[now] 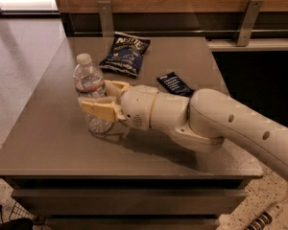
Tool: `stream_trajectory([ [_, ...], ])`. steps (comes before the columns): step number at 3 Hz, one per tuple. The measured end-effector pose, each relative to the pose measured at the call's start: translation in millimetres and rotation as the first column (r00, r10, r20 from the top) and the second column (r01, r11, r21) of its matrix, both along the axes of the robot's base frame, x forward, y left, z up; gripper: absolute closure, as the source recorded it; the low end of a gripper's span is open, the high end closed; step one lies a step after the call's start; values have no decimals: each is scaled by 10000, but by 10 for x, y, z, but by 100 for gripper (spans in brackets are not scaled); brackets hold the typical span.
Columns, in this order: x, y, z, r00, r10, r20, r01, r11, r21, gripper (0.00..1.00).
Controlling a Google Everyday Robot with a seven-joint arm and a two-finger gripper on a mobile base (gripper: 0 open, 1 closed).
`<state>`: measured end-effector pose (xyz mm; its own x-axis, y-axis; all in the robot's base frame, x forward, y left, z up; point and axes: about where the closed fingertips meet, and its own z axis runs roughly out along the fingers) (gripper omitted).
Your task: Place water bottle upright
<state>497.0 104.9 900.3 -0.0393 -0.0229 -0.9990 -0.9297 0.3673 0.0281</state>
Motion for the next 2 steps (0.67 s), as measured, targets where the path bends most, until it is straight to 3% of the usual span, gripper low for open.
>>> stream_trajectory([
  [1,-5,11,4,10000,20,7,-20,10000,-3,5],
  [2,-11,23,8,10000,43,16,-43,10000,-7,0],
])
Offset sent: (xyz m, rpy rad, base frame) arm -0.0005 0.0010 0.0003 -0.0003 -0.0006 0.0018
